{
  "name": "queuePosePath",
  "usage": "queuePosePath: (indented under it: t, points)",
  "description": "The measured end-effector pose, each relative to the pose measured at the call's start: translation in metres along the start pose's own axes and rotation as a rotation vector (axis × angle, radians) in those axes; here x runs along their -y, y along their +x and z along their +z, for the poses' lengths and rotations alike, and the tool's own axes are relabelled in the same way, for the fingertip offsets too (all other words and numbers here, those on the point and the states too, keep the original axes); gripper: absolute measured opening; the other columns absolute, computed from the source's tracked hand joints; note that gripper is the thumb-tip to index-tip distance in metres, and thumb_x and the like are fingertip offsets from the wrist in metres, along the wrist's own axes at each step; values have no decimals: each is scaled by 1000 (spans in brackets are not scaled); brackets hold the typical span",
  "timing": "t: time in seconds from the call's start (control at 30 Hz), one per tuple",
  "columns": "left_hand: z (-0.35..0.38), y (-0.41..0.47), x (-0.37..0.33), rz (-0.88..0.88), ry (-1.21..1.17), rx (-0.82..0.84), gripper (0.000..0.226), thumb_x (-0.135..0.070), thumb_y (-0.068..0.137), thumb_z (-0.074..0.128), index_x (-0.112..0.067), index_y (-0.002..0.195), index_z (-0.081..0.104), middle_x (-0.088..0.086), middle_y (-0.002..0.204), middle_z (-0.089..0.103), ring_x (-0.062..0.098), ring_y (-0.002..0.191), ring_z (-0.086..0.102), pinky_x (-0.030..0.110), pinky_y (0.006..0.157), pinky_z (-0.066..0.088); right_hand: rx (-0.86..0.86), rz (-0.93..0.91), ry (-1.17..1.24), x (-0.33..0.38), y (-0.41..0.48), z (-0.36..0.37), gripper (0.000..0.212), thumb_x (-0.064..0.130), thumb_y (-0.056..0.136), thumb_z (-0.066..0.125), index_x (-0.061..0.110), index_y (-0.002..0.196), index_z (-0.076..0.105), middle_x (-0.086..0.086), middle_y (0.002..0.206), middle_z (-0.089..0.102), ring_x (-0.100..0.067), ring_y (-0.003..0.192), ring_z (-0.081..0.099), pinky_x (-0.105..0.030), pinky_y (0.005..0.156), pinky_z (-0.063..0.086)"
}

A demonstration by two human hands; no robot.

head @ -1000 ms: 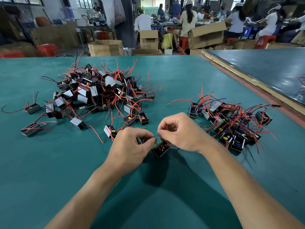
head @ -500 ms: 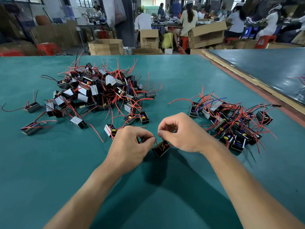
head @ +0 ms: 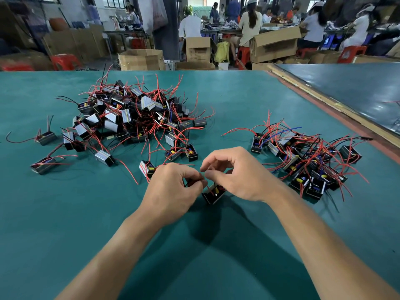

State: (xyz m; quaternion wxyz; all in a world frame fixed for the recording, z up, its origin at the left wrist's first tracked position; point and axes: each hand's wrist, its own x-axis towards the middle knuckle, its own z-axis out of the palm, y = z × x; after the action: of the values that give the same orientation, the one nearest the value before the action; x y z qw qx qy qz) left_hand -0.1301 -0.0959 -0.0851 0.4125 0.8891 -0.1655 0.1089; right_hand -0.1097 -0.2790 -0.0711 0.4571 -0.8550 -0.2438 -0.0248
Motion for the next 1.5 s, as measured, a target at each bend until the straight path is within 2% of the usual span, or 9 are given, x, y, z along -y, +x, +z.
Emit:
queuePosePath:
  t: [0.1, 0.23, 0.4, 0.63, 0.83, 0.93, 1.1, 1.3, 1.5]
  points:
    - [0, 0, -2, 4, -17, 24, 13, -21, 83, 73, -24, 71, 75, -18, 47, 51, 8, 41, 35, 13, 41, 25, 25, 20, 29, 1, 0, -4, 11, 9, 89, 71, 18, 86, 76, -6, 74, 72, -27, 71, 65, -34, 67, 52]
    - [1, -1, -2, 0, -44, 39, 15, -22, 84, 73, -23, 70, 74, -16, 43, 49, 6, 38, 34, 12, 40, 24, 72, 34, 51, 2, -1, -7, 8, 8, 88, 72, 12, 84, 76, -10, 74, 73, -30, 66, 63, -32, 62, 49]
    - [3, -1, -1, -7, -44, 51, 18, -27, 86, 72, -20, 69, 73, -11, 44, 47, 7, 39, 31, 15, 40, 24, 114, 56, 52, 4, -1, -7, 10, 8, 88, 72, 12, 78, 73, -9, 72, 72, -9, 59, 58, -17, 56, 45]
    - [7, -1, -2, 39, -21, -29, 12, -24, 81, 76, -23, 69, 74, -11, 55, 56, 6, 44, 39, 14, 43, 27, 59, 115, -18, 4, -1, 0, 20, 9, 86, 66, 19, 69, 66, -1, 64, 69, -10, 59, 59, -29, 60, 49]
    - [10, -2, -3, 74, 25, -86, 13, -33, 74, 72, -20, 73, 73, -4, 62, 59, 9, 53, 43, 29, 51, 38, -44, 244, -64, 1, 2, 11, 21, 17, 81, 63, 22, 61, 57, 14, 49, 56, -1, 46, 46, -23, 54, 39]
    - [10, -2, -2, 50, 6, -80, 9, -25, 78, 74, -19, 71, 72, -2, 61, 58, 10, 51, 40, 30, 50, 38, -69, 195, -10, 3, 2, 11, 16, 12, 81, 64, 23, 70, 59, 12, 56, 60, -4, 50, 50, -25, 55, 41]
    - [8, -1, -1, -7, -28, -49, 13, -16, 81, 71, -20, 69, 70, -4, 57, 54, 7, 44, 35, 20, 45, 29, -8, 51, -34, 4, 0, 1, 18, 10, 86, 68, 27, 81, 69, 3, 74, 70, -26, 68, 64, -34, 63, 52]
    - [8, 0, 0, -28, -45, -28, 13, -17, 82, 69, -17, 69, 70, -1, 55, 53, 6, 43, 35, 24, 45, 35, 13, 42, -78, 0, 1, -6, 19, 7, 85, 70, 24, 84, 77, 0, 71, 72, -22, 65, 64, -27, 61, 52]
    - [6, -1, 0, -30, -73, -16, 12, -18, 83, 71, -20, 71, 72, -11, 46, 48, 5, 41, 35, 20, 41, 35, 8, 36, -101, 0, 0, -5, 24, 10, 85, 68, 31, 91, 77, 5, 75, 73, -8, 59, 60, -17, 60, 47]
